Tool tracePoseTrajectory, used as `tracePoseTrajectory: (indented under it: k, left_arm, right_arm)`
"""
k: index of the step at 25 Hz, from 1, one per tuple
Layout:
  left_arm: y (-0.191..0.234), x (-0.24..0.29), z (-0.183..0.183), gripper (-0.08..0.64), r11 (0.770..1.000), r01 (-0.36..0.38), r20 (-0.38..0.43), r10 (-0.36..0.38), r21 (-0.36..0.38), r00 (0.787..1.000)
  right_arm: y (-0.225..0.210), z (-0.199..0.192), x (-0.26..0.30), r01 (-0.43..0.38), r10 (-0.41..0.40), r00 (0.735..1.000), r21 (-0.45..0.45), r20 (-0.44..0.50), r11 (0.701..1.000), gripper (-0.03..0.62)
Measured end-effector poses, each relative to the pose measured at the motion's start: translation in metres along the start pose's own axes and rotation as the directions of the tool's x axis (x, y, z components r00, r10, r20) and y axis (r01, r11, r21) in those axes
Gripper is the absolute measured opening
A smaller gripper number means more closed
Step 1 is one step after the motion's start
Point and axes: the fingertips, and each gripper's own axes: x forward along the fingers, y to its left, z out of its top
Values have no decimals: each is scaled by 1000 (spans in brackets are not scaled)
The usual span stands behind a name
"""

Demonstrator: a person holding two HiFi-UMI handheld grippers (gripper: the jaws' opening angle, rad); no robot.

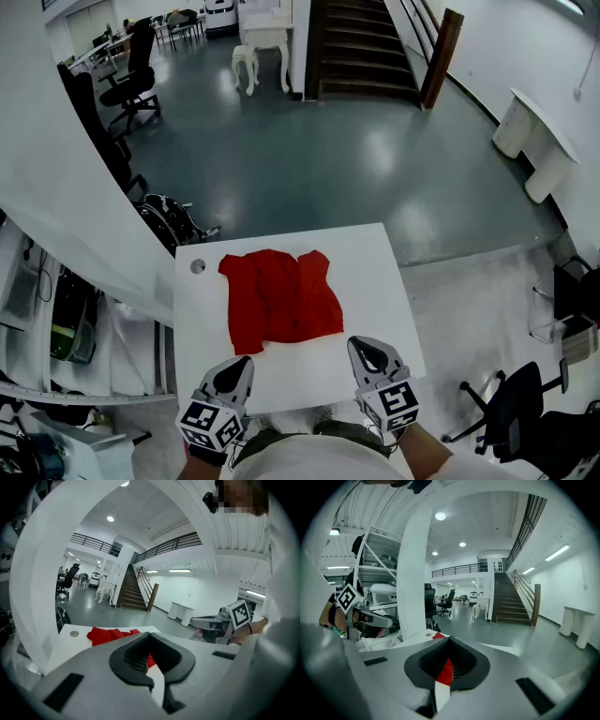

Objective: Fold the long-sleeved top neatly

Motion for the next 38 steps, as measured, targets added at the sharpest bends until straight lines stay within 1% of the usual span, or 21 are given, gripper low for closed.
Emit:
tracePoseTrajectory:
  k: [11,17,23,26,32,35,37,38]
  left_arm:
    - [-4,-1,4,8,1000,-1,4,1,3,1000]
    - [-2,-3,-1,8,1000,-7,-1,7,-1,1000]
    - [-2,-4,-3,8,1000,-9,-5,9,-10,1000]
    - [0,-3,-6,8,1000,-11,-7,11,-17,1000]
    - [2,1,-18,8,1000,-10,-27,10,-25,1000]
    - [5,2,-17,8,999,-18,-8,18,-32,1000]
    - [7,2,-13,11,999,-27,23,28,-37,999]
    - [7,1,-10,45,999,-23,39,25,-41,999]
  right_arm:
    - [-3,0,-5,1,-1,1000,-3,-15,1000,11]
    - [-1,-1,-3,-5,5,1000,2,-13,1000,11]
    - [6,-1,-3,-38,38,999,24,-2,999,11]
    - [9,-5,-1,-44,44,999,32,-3,999,11]
    - [7,-22,3,-46,48,998,49,-42,998,11]
    - [4,-23,5,-43,45,999,61,-29,997,12]
    - [0,-19,4,-41,41,999,82,-1,996,14]
    - [-1,-16,3,-43,42,999,97,16,994,40]
